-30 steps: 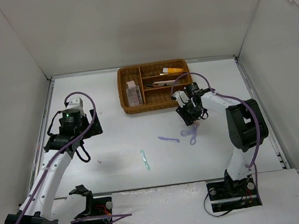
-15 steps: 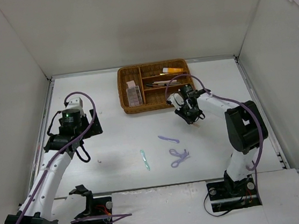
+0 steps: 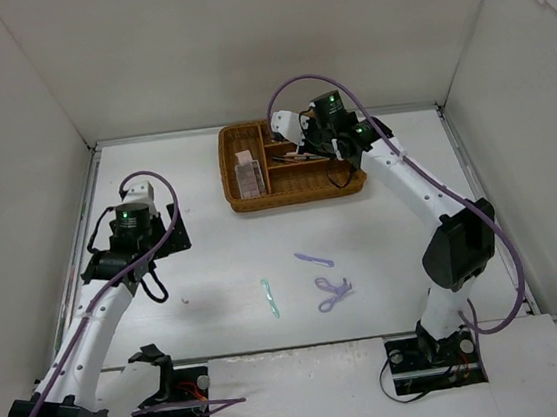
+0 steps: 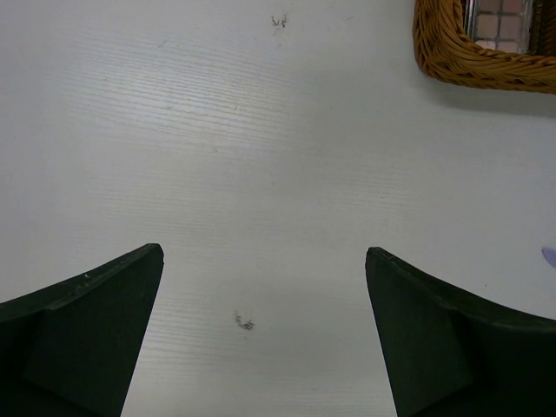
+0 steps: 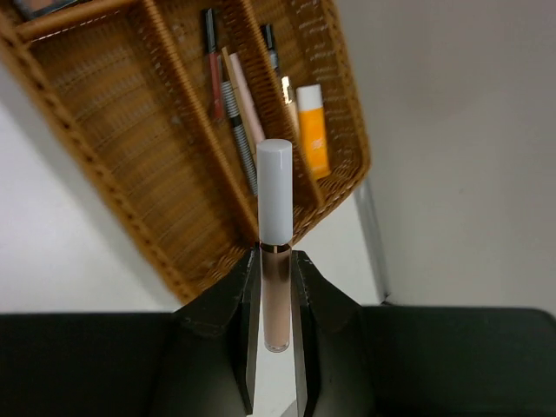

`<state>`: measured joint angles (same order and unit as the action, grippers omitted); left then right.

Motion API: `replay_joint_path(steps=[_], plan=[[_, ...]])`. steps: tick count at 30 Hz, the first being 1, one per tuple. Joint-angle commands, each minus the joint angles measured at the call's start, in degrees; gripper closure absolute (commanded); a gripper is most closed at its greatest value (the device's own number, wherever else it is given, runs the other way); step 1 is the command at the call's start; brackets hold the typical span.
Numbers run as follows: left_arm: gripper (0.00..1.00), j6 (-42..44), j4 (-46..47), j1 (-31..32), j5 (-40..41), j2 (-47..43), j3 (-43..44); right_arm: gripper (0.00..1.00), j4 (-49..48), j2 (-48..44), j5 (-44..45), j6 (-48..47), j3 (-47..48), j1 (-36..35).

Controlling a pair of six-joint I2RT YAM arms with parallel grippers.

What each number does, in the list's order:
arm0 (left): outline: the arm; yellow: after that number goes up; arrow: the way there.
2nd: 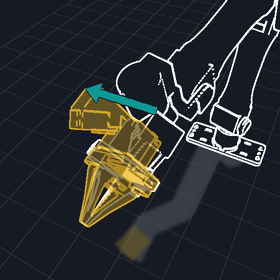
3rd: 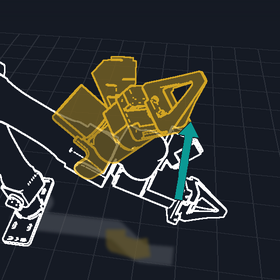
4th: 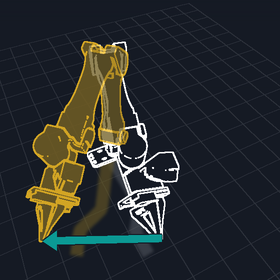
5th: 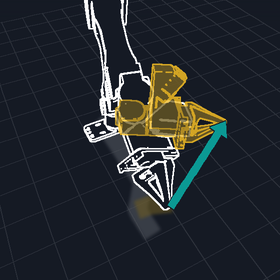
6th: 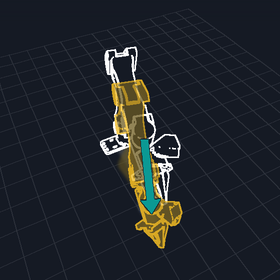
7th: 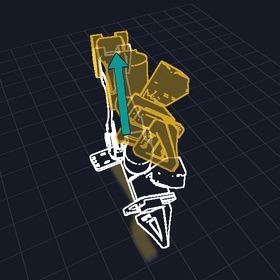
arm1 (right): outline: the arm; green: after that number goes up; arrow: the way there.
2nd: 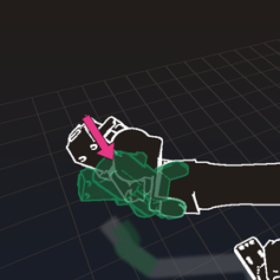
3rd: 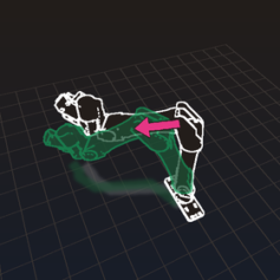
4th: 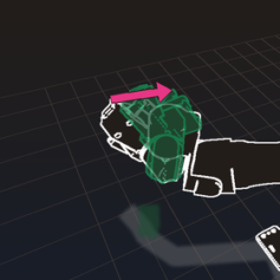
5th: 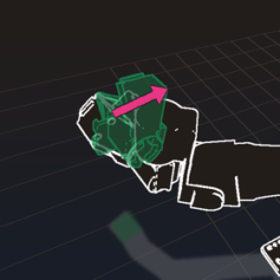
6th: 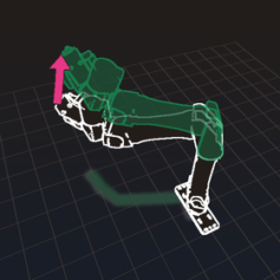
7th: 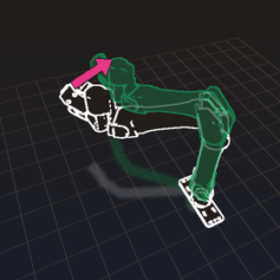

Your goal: Organize the makeup

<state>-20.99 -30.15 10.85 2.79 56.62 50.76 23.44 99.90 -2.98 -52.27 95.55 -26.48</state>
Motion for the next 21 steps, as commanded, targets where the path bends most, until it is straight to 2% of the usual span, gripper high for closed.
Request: replay_joint_path(steps=[1, 9, 16, 21], plan=[[0.03, 0.8, 2.4, -0.3, 0.4, -0.5, 0.7, 1.00, -0.5, 7.0, 2.1, -10.0, 6.3, -0.2], [0.03, 0.8, 1.8, -0.3, 2.0, -0.1, 0.5, 1.00, -1.6, 20.9, 1.8, -15.4, 17.3, -0.2], [0.03, 0.6, 1.5, -0.3, 2.3, 1.4, 0.6, 1.00, -11.9, 27.6, 2.8, -17.3, 17.9, 1.1], [0.03, 0.6, 1.6, -0.3, 2.5, 2.0, 0.7, 1.00, -18.1, 28.6, 4.9, -19.5, 16.5, 1.7]])
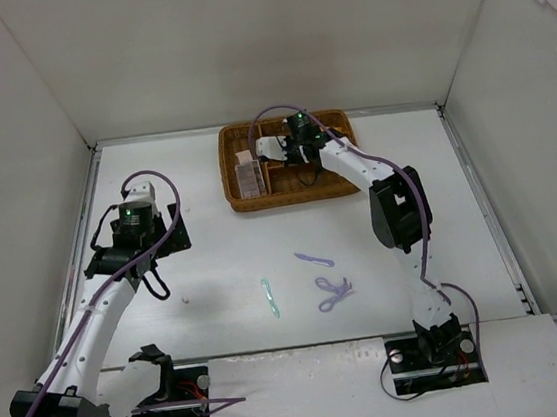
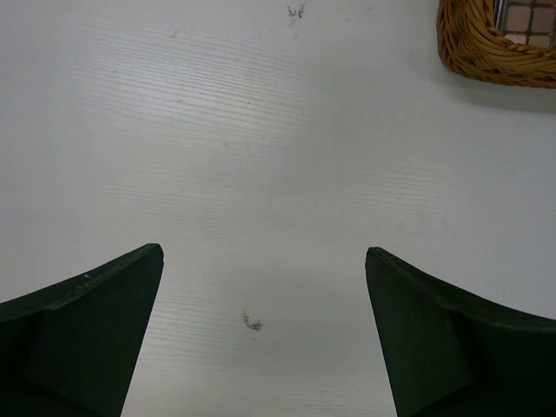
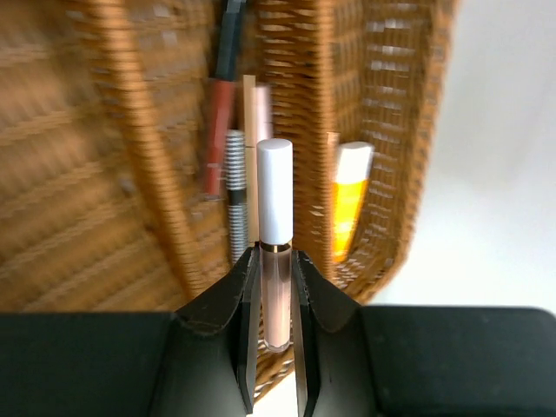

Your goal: Organize the makeup

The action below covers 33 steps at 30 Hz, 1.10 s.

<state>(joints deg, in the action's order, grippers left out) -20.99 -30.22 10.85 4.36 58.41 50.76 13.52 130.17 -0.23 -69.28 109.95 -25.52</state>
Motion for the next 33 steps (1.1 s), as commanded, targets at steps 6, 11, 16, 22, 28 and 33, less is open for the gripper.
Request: replay_joint_path(steps=[6, 11, 16, 22, 28, 33], plan=[[0.03, 0.6, 1.5, -0.3, 1.1, 1.4, 0.8, 0.93, -10.4, -0.1, 1.4, -3.4, 2.5, 0.7], [0.03, 0.5, 1.3, -0.3, 1.4, 1.4, 0.8, 0.65, -11.4, -0.4, 0.9, -0.7, 1.8, 0.7], [0.03, 0.4, 1.7, -0.3, 0.8, 1.4, 0.9, 0.55, -12.9, -4.8, 0.7, 3.0, -2.3, 0.7], [0.03, 0.5, 1.8, -0.3, -0.1, 1.1, 1.1, 0.54, -15.7, -16.3, 2.5, 19.6, -8.5, 0.6], [0.03, 0.5, 2.1, -0.3, -1.0, -0.1, 1.1, 0.54, -10.5, -35.1, 8.9, 47.6, -21.8, -0.1], [0.03, 0.6, 2.1, -0.3, -1.2, -0.5, 1.1, 0.56, 1.6, -48.3, 9.5, 71.4, -37.3, -1.7]])
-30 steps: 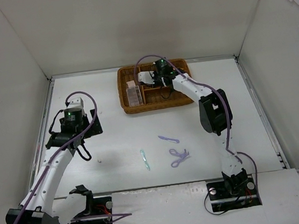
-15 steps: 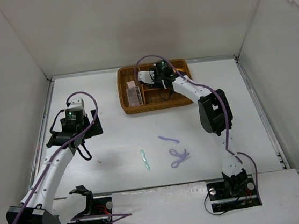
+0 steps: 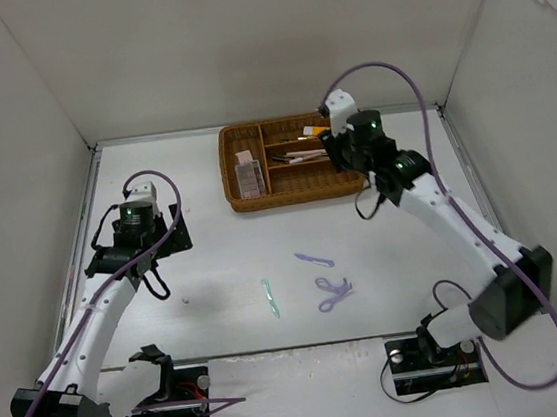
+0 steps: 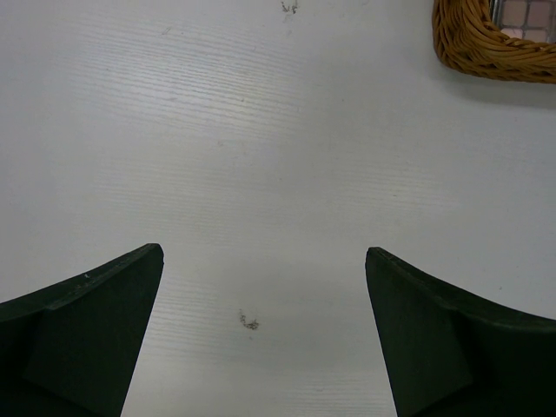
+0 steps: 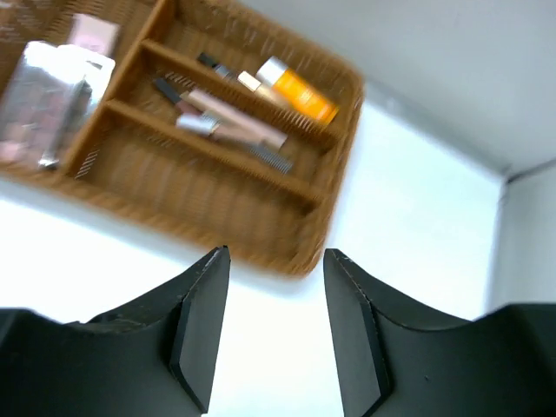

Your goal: Organize the makeup

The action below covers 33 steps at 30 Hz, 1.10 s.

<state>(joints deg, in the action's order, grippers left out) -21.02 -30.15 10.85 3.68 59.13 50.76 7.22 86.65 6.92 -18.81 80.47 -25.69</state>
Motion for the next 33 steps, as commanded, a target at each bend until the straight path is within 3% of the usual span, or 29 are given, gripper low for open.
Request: replay_joint_path(steps=[1, 6, 12, 18, 33], plan=[[0.03, 0.5, 2.1, -0.3, -0.8, -1.2, 1.1, 0.56, 8.9, -9.4, 1.1, 22.9, -10.3, -2.2], [0.03, 0.7, 2.5, -0.3, -1.1, -0.3, 1.3, 0.57, 14.3, -23.6, -3.5, 37.1, -26.0, -5.2], [0.03, 0.9, 2.5, -0.3, -1.3, 0.4, 1.2, 0.57, 17.6, -30.9, -6.5, 42.8, -37.1, -8.2], [0.03, 0.8, 2.7, -0.3, -1.3, 0.8, 1.1, 0.58, 18.0, -29.1, -11.0, 42.4, -39.9, -9.1], [0.03, 0.8, 2.3, -0.3, -0.5, 0.7, 1.3, 0.63, 18.1, -17.8, -10.2, 40.8, -36.9, -11.5]])
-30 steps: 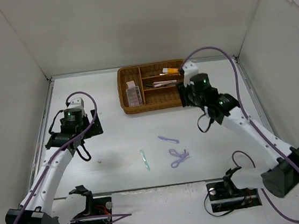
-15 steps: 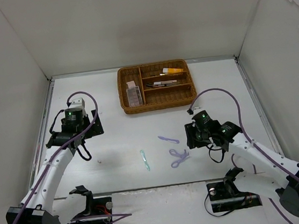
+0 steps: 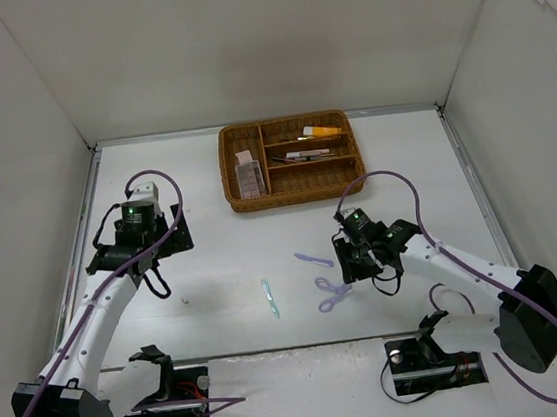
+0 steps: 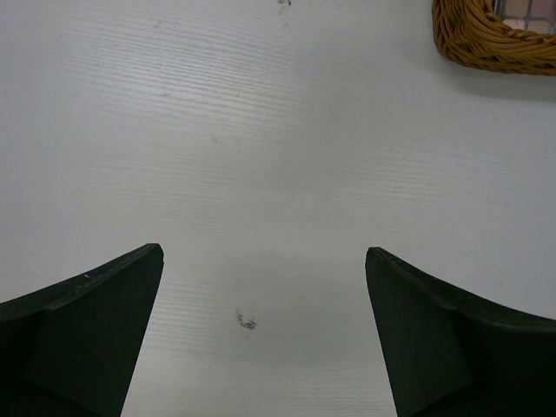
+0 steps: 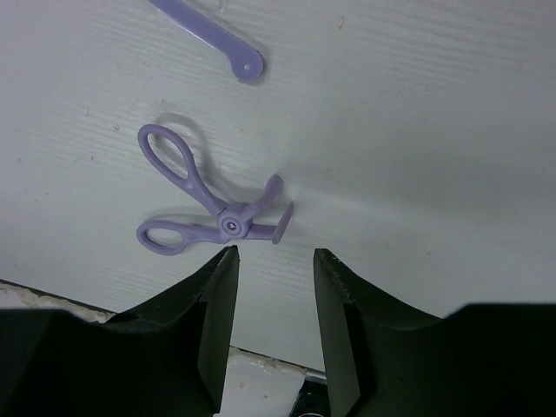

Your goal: Organize the makeup

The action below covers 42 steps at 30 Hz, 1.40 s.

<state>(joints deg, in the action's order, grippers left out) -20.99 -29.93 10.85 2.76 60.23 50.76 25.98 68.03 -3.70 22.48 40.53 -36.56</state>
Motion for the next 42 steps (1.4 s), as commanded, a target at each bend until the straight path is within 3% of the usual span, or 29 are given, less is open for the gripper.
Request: replay_joint_path(steps=[1, 11, 28, 33, 38, 42], plan=[[0.03, 0.8, 2.1, -0.3, 0.5, -0.5, 1.3, 0.63, -0.8, 1.1, 0.6, -0.9, 3.2, -0.6], [0.03, 0.8, 2.1, -0.3, 0.4, -0.9, 1.2, 0.65, -1.0, 7.9, 0.3, -3.2, 6.5, -1.6], [0.03, 0.9, 1.9, -0.3, 0.6, -0.8, 1.3, 0.77, -1.1, 12.9, -0.5, -3.2, 6.9, -2.2], [0.03, 0.9, 1.9, -0.3, 0.6, -0.7, 1.4, 0.84, -0.9, 14.0, 0.1, -3.1, 7.3, -2.2], [0.03, 0.9, 2.0, -0.3, 0.6, -0.7, 1.4, 1.00, -1.0, 14.2, 0.6, -3.1, 7.4, -2.3], [0.03, 0.9, 1.9, -0.3, 0.6, -0.9, 1.4, 1.00, -0.8, 11.4, 1.9, -2.6, 9.2, -2.4]])
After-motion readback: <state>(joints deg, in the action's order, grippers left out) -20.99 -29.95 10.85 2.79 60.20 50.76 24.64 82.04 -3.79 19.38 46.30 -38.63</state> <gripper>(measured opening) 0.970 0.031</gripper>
